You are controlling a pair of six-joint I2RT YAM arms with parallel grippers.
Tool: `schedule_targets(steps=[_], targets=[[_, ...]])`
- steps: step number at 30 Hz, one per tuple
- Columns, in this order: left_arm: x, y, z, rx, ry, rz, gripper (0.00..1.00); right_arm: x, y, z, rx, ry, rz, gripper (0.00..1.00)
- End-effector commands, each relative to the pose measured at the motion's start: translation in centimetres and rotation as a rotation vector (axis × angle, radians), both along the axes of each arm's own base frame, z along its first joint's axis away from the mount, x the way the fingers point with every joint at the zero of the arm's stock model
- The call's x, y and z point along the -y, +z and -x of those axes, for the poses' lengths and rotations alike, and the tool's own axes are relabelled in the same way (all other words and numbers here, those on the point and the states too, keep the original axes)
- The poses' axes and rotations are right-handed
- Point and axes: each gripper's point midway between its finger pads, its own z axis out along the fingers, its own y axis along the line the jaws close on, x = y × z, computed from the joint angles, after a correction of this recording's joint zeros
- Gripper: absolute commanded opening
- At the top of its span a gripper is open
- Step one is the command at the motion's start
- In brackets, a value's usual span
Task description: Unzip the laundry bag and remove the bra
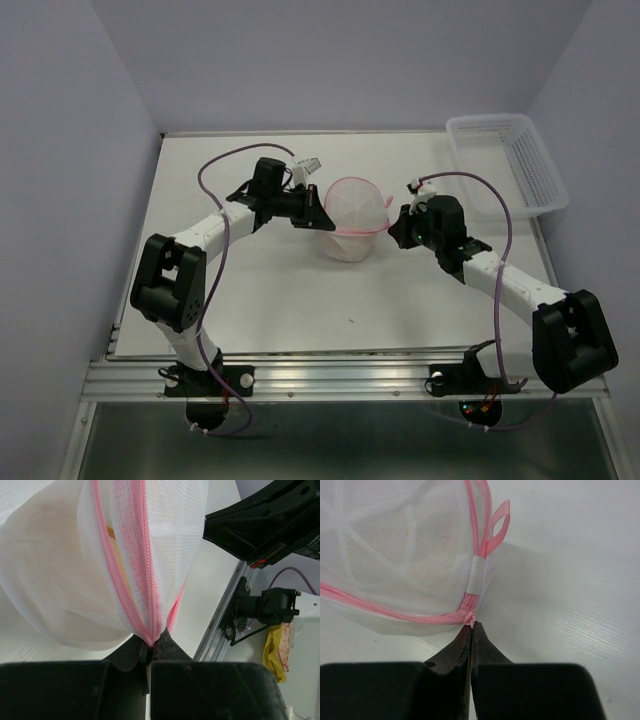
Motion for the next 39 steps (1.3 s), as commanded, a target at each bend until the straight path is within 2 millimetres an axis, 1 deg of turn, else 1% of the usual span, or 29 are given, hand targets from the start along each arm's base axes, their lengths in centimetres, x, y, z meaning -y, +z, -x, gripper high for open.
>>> schedule_targets(steps=[1, 2, 3, 4, 5, 6, 7, 8, 10, 11, 12, 13, 15, 16, 18, 19, 20, 21, 22, 24, 25, 26, 28, 30, 31, 32, 35, 38, 39], targets=[[-1.0, 0.9, -1.8, 0.044, 0.047, -0.047, 0.01, 2.2, 0.9, -1.0, 0.058, -0.059, 0.05, 0.01], [-1.1, 0.8, -2.1, 0.035, 0.057, -0.059, 0.11, 1.8, 1.0, -0.8, 0.053, -0.036, 0.038, 0.01], [-0.9, 0.2, -2.3, 0.008, 0.057, -0.066, 0.23, 1.3, 1.5, -0.8, 0.049, -0.017, 0.018, 0.01], [-0.7, 0.7, -2.6, 0.004, 0.054, -0.056, 0.4, 0.2, 1.8, -0.3, 0.032, 0.027, -0.032, 0.01], [-0.5, 0.8, -2.6, -0.003, 0.044, -0.045, 0.5, -0.4, 2.0, 0.0, 0.027, 0.059, -0.055, 0.01], [-0.3, 1.0, -2.7, -0.01, 0.043, -0.031, 0.57, -1.6, 2.1, 0.7, 0.025, 0.099, -0.072, 0.01], [-0.2, 1.2, -3.0, -0.005, 0.052, -0.028, 0.6, -2.1, 2.1, 1.1, 0.024, 0.111, -0.084, 0.01], [-0.1, 1.4, -3.0, -0.003, 0.056, -0.023, 0.73, -2.8, 2.3, 1.7, 0.019, 0.134, -0.107, 0.01], [0.0, 1.6, -3.2, -0.008, 0.062, -0.014, 0.88, -3.9, 1.9, 2.9, -0.012, 0.163, -0.131, 0.01], [0.1, 1.5, -3.2, -0.012, 0.064, -0.013, 0.9, -4.0, 1.9, 3.2, -0.016, 0.173, -0.138, 0.01], [0.0, 1.4, -3.3, -0.015, 0.068, -0.014, 0.91, -4.4, 1.8, 3.7, -0.021, 0.192, -0.145, 0.01], [0.0, 1.4, -3.3, -0.026, 0.077, -0.013, 0.9, -4.3, 1.4, 4.1, -0.031, 0.191, -0.146, 0.01], [-0.1, 1.2, -3.3, -0.039, 0.091, -0.008, 0.91, -3.9, 1.2, 4.2, -0.04, 0.16, -0.145, 0.01], [-0.3, 0.5, -2.9, -0.064, 0.097, -0.01, 0.91, -3.6, 0.9, 4.2, -0.045, 0.141, -0.14, 0.01], [-0.4, 0.7, -2.7, -0.069, 0.11, 0.008, 0.91, -2.9, 0.3, 4.1, -0.063, 0.094, -0.126, 0.01], [-0.5, 0.1, -2.2, -0.088, 0.112, 0.005, 0.91, -2.8, 0.2, 4.1, -0.07, 0.083, -0.124, 0.01], [-0.6, 0.0, -2.0, -0.092, 0.117, 0.008, 0.9, -2.8, 0.1, 4.1, -0.074, 0.081, -0.129, 0.01], [-0.6, 0.5, -1.9, -0.089, 0.12, 0.025, 0.9, -2.8, -0.2, 4.3, -0.082, 0.085, -0.127, 0.01], [-0.6, 0.1, -1.6, -0.097, 0.123, 0.031, 0.87, -2.8, -0.2, 4.3, -0.086, 0.085, -0.132, 0.01], [-0.5, 0.0, -1.4, -0.107, 0.13, 0.042, 0.86, -2.9, -0.3, 4.5, -0.089, 0.094, -0.133, 0.01], [-0.5, -0.2, -1.5, -0.109, 0.134, 0.045, 0.86, -3.0, -0.3, 4.6, -0.09, 0.099, -0.133, 0.01], [-0.5, -0.3, -1.7, -0.116, 0.136, 0.045, 0.82, -3.1, -0.3, 4.6, -0.089, 0.105, -0.135, 0.01], [-0.3, -0.9, -2.0, -0.139, 0.141, 0.041, 0.8, -3.1, -0.2, 4.7, -0.086, 0.114, -0.134, 0.01], [-0.1, -0.7, -2.4, -0.136, 0.144, 0.046, 0.76, -3.1, -0.1, 4.8, -0.085, 0.113, -0.136, 0.01], [0.0, -0.8, -2.7, -0.137, 0.144, 0.049, 0.7, -3.0, -0.2, 4.8, -0.087, 0.109, -0.136, 0.01], [0.1, -0.7, -2.7, -0.137, 0.143, 0.051, 0.68, -3.0, -0.3, 4.9, -0.09, 0.109, -0.135, 0.01], [0.3, -0.7, -3.0, -0.139, 0.136, 0.06, 0.68, -3.1, -0.5, 5.2, -0.097, 0.124, -0.136, 0.01], [0.8, -0.2, -2.4, -0.149, 0.099, 0.105, 0.68, -2.9, -0.9, 5.1, -0.104, 0.112, -0.123, 0.01], [0.9, 0.5, -2.0, -0.142, 0.078, 0.132, 0.69, -2.7, -1.0, 5.1, -0.102, 0.111, -0.113, 0.01]])
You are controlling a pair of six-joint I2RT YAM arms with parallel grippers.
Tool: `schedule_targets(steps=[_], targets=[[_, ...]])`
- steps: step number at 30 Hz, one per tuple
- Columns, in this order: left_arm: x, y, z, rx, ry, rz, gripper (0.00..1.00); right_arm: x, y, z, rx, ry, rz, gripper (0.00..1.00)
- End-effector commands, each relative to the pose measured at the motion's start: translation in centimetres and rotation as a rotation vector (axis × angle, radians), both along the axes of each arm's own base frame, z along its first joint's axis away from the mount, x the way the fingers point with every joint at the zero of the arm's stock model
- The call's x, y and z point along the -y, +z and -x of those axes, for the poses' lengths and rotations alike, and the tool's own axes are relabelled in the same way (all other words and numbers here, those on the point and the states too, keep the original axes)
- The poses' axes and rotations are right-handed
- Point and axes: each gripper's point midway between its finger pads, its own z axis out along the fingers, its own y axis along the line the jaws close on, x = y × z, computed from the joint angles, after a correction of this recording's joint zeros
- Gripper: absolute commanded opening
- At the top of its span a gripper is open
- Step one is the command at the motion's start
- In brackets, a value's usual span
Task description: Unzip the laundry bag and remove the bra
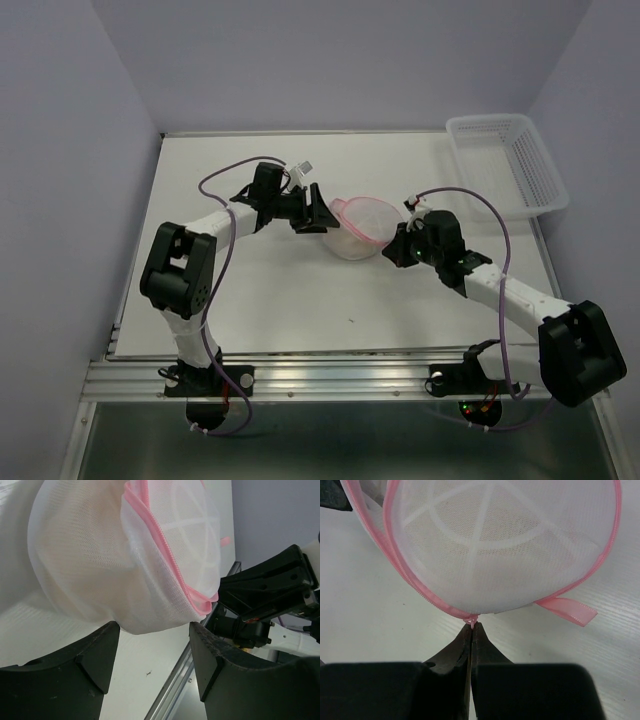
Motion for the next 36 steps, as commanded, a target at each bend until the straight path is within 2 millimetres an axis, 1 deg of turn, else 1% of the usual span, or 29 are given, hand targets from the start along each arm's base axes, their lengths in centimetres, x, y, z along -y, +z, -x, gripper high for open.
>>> schedule_targets(steps=[1, 2, 3, 5, 7, 8, 11, 12, 13, 14, 15, 16, 17, 18, 19, 20, 22, 23, 24, 26, 28, 29, 30, 31, 33, 34, 35, 36], targets=[[0.9, 3.6, -0.1, 0.082, -0.052, 0.113, 0.69, 0.4, 0.3, -0.1, 0.022, -0.008, 0.018, 0.01], [0.9, 3.8, 0.0, 0.086, -0.05, 0.115, 0.7, 0.8, 0.2, -0.3, 0.029, -0.023, 0.037, 0.01], [0.7, 4.5, 0.1, 0.103, -0.047, 0.119, 0.7, 0.9, 0.0, -0.3, 0.023, -0.024, 0.046, 0.01], [0.6, 5.0, 0.2, 0.105, -0.039, 0.118, 0.72, 1.0, 0.1, -0.4, 0.03, -0.026, 0.056, 0.01], [0.3, 5.3, -0.1, 0.113, -0.016, 0.105, 0.72, 1.0, 0.0, -0.3, 0.027, -0.021, 0.056, 0.01], [0.2, 5.5, -0.9, 0.128, 0.013, 0.088, 0.73, 1.0, 0.0, -0.3, 0.027, -0.018, 0.056, 0.01], [0.0, 4.8, -2.4, 0.119, 0.054, 0.026, 0.73, 1.0, 0.0, -0.2, 0.029, -0.015, 0.057, 0.01], [0.0, 4.0, -2.6, 0.098, 0.058, 0.009, 0.73, 1.0, 0.1, -0.2, 0.031, -0.014, 0.057, 0.01], [0.1, 4.1, -2.9, 0.098, 0.061, 0.009, 0.73, 1.0, 0.0, -0.2, 0.03, -0.016, 0.059, 0.01], [0.1, 3.6, -3.3, 0.094, 0.076, -0.009, 0.73, 1.0, 0.1, -0.2, 0.03, -0.011, 0.061, 0.01], [0.0, 3.4, -3.6, 0.094, 0.085, -0.021, 0.73, 1.0, 0.0, -0.2, 0.03, -0.009, 0.062, 0.01], [0.0, 3.0, -3.6, 0.084, 0.092, -0.041, 0.71, 1.0, 0.0, -0.2, 0.029, -0.012, 0.062, 0.01], [0.0, 3.0, -3.8, 0.097, 0.095, -0.058, 0.59, 1.1, 0.1, -0.3, 0.033, -0.017, 0.064, 0.01], [-0.1, 2.7, -3.6, 0.084, 0.092, -0.069, 0.49, 1.1, 0.1, -0.4, 0.035, -0.019, 0.067, 0.01], [-0.2, 2.5, -3.6, 0.084, 0.093, -0.072, 0.42, 1.2, 0.1, -0.4, 0.035, -0.024, 0.068, 0.01], [-0.3, 2.2, -3.4, 0.078, 0.093, -0.078, 0.39, 1.1, 0.1, -0.4, 0.035, -0.019, 0.07, 0.01], [-0.4, 1.8, -3.3, 0.071, 0.091, -0.088, 0.4, 0.9, 0.1, -0.2, 0.033, 0.001, 0.067, 0.01], [-0.4, 1.7, -3.1, 0.068, 0.089, -0.09, 0.47, 0.8, 0.0, -0.1, 0.033, 0.014, 0.068, 0.01], [-0.2, 1.5, -3.0, 0.064, 0.083, -0.093, 0.51, 0.5, -0.1, 0.1, 0.031, 0.024, 0.07, 0.01], [-0.1, 1.2, -2.7, 0.064, 0.074, -0.097, 0.51, 0.6, -0.3, 0.1, 0.026, 0.02, 0.075, 0.01], [0.2, 0.9, -2.4, 0.06, 0.061, -0.103, 0.48, 0.8, -0.5, 0.1, 0.02, 0.012, 0.079, 0.01], [0.3, 0.8, -2.4, 0.06, 0.058, -0.104, 0.4, 0.8, -0.5, 0.2, 0.02, 0.012, 0.079, 0.01], [0.6, 0.5, -2.1, 0.053, 0.048, -0.107, 0.35, 0.8, -0.6, 0.2, 0.019, 0.01, 0.078, 0.01], [0.7, 0.4, -2.0, 0.048, 0.042, -0.105, 0.33, 0.8, -0.5, 0.2, 0.02, 0.011, 0.074, 0.01], [1.1, 0.0, -1.7, 0.023, 0.022, -0.091, 0.33, 0.8, -0.6, 0.2, 0.019, 0.011, 0.078, 0.01], [1.3, 0.1, -1.5, 0.018, 0.019, -0.087, 0.41, 0.6, -0.6, 0.4, 0.019, 0.015, 0.081, 0.01], [1.4, 0.0, -1.6, 0.013, 0.022, -0.087, 0.46, 0.6, -0.6, 0.4, 0.02, 0.018, 0.085, 0.01], [1.4, 0.2, -1.6, 0.011, 0.028, -0.087, 0.48, 0.5, -0.7, 0.5, 0.021, 0.024, 0.093, 0.01]])
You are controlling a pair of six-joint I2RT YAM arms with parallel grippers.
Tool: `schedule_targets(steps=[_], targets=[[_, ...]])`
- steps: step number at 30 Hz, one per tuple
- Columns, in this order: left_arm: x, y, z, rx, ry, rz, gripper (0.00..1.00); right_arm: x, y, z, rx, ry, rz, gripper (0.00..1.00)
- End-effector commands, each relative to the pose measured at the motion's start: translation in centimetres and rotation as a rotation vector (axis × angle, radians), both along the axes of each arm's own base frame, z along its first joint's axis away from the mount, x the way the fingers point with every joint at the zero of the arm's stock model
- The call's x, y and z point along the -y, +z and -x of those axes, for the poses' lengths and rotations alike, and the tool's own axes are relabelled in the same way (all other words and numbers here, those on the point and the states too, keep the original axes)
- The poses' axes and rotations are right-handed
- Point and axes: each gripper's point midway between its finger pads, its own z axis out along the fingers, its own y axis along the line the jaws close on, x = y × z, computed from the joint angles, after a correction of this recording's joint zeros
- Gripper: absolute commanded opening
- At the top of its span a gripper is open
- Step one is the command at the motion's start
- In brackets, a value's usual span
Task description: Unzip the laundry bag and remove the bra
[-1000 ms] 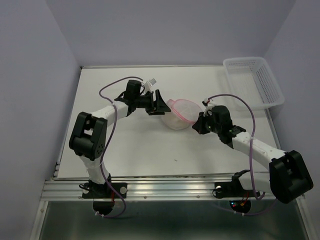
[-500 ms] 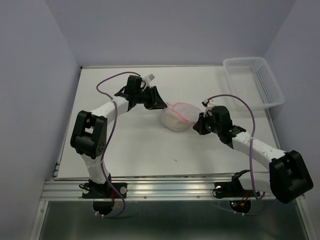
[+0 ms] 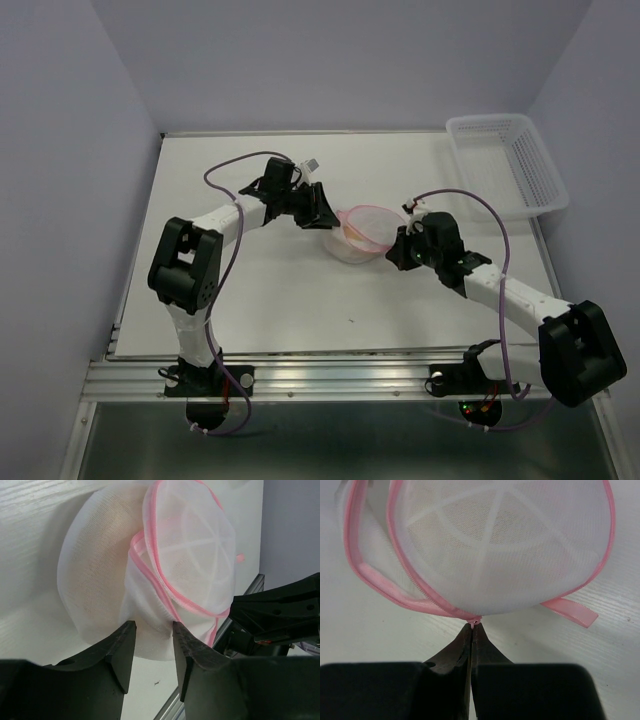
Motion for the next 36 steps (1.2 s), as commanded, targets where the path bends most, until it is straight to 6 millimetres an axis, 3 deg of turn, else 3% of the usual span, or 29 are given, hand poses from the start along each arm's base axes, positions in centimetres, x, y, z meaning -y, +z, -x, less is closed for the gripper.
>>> schedule_targets(steps=[1, 4, 7, 10, 12, 13, 17, 19, 20, 21, 25, 26, 29, 30, 33, 34, 36], targets=[[0.9, 1.2, -0.1, 0.016, -0.022, 0.028, 0.58, -0.5, 0.5, 0.0, 0.034, 0.025, 0.022, 0.01], [1.2, 1.9, -0.3, 0.021, -0.012, 0.036, 0.75, -0.8, 0.2, 0.1, 0.032, 0.031, 0.039, 0.01], [1.3, 2.1, -0.2, 0.022, -0.002, 0.026, 0.76, -0.7, -0.1, 0.0, 0.034, 0.022, 0.058, 0.01], [0.7, 1.0, -0.3, 0.009, 0.028, -0.025, 0.73, -0.6, 0.2, -0.1, 0.044, 0.014, 0.057, 0.01], [0.5, 0.4, 0.1, -0.003, 0.028, -0.036, 0.54, -0.5, 0.5, -0.3, 0.054, 0.006, 0.058, 0.01], [0.3, 0.1, 0.3, -0.009, 0.029, -0.041, 0.38, -0.5, 0.5, -0.3, 0.055, 0.002, 0.058, 0.01], [-0.1, -0.3, 0.0, -0.005, 0.055, -0.068, 0.0, -0.4, 0.6, -0.2, 0.061, 0.002, 0.057, 0.09], [0.1, 0.2, -0.2, 0.013, 0.057, -0.061, 0.0, -0.6, 0.7, 0.1, 0.056, 0.013, 0.042, 0.33], [0.1, 0.4, -0.2, 0.019, 0.059, -0.058, 0.0, -0.6, 0.7, 0.5, 0.044, 0.021, 0.043, 0.34], [0.2, 0.7, -0.3, 0.034, 0.064, -0.062, 0.0, -0.7, 0.6, 0.9, 0.031, 0.038, 0.037, 0.47], [0.6, 2.0, -0.2, 0.102, 0.074, -0.079, 0.0, -1.2, 3.7, 1.5, 0.057, 0.044, 0.03, 0.53], [0.7, 1.9, 0.2, 0.104, 0.07, -0.083, 0.0, -1.5, 5.7, 1.0, 0.089, 0.031, 0.02, 0.57], [1.1, 1.9, 1.1, 0.114, 0.066, -0.096, 0.0, -1.6, 8.2, 0.2, 0.138, -0.014, 0.04, 0.68], [1.0, 2.0, 1.2, 0.121, 0.077, -0.101, 0.0, -1.7, 10.1, -0.7, 0.171, -0.031, 0.034, 0.68], [1.2, 1.8, 2.0, 0.115, 0.077, -0.1, 0.0, -1.6, 10.7, -2.8, 0.205, -0.072, 0.105, 0.68], [1.4, 2.3, 2.1, 0.129, 0.078, -0.085, 0.0, -2.0, 11.7, -3.5, 0.229, -0.076, 0.121, 0.68], [1.5, 2.5, 2.5, 0.133, 0.079, -0.081, 0.0, -1.9, 11.4, -5.3, 0.237, -0.102, 0.214, 0.68]])
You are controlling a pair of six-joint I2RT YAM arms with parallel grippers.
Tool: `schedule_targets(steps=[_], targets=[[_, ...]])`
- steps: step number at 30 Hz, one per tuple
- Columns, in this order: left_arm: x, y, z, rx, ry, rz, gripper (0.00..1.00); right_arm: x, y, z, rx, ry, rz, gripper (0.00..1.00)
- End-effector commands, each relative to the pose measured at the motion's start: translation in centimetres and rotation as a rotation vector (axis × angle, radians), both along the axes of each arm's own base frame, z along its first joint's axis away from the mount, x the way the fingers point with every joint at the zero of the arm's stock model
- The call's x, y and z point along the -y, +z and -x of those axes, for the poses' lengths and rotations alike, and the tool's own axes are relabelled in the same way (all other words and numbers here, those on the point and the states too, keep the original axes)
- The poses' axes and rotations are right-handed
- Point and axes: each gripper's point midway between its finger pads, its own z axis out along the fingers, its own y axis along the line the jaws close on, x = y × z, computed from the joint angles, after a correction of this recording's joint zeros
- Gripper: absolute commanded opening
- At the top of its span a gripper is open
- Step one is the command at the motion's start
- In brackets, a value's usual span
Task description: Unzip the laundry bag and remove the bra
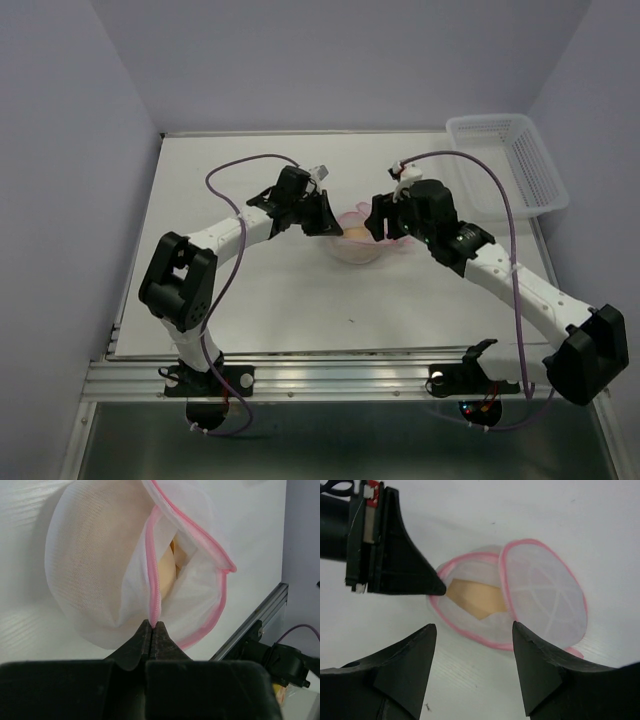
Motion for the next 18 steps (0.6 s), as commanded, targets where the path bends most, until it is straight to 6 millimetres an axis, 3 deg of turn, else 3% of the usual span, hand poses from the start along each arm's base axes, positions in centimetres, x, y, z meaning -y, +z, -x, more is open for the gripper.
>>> schedule_targets(steps=[1, 2, 3, 6, 11, 13, 14, 15, 17, 18], targets=[[0.2, 2.4, 0.0, 0.082, 0.015, 0.034, 0.0, 0.9, -0.7, -3.2, 0.029, -0.091, 0.188, 0.68], [0.3, 2.5, 0.1, 0.081, 0.017, 0.035, 0.0, 0.6, -0.1, -4.0, 0.043, -0.097, 0.198, 0.68], [0.3, 2.6, 0.1, 0.086, 0.017, 0.036, 0.0, 0.5, -1.3, -4.6, 0.023, -0.086, 0.241, 0.68], [0.5, 2.8, 0.2, 0.091, 0.013, 0.039, 0.0, -0.3, -1.8, -5.4, 0.024, -0.07, 0.275, 0.7], [0.6, 3.1, 0.2, 0.102, 0.005, 0.044, 0.0, -0.2, -4.8, -7.2, -0.009, -0.093, 0.373, 0.7], [0.6, 3.1, 0.3, 0.099, 0.005, 0.045, 0.0, 0.4, -4.9, -7.8, -0.005, -0.138, 0.396, 0.54], [0.6, 3.1, 0.3, 0.098, 0.005, 0.045, 0.0, 0.7, -5.1, -8.0, -0.008, -0.173, 0.397, 0.33], [0.6, 3.1, 0.3, 0.097, 0.009, 0.044, 0.0, 2.0, -4.8, -8.4, 0.001, -0.269, 0.404, 0.24], [0.5, 2.9, 0.3, 0.093, 0.017, 0.042, 0.0, 3.1, -4.1, -8.8, 0.029, -0.37, 0.379, 0.16], [0.4, 2.9, 0.3, 0.093, 0.023, 0.04, 0.0, 4.5, -3.3, -8.6, 0.049, -0.491, 0.333, 0.12]])
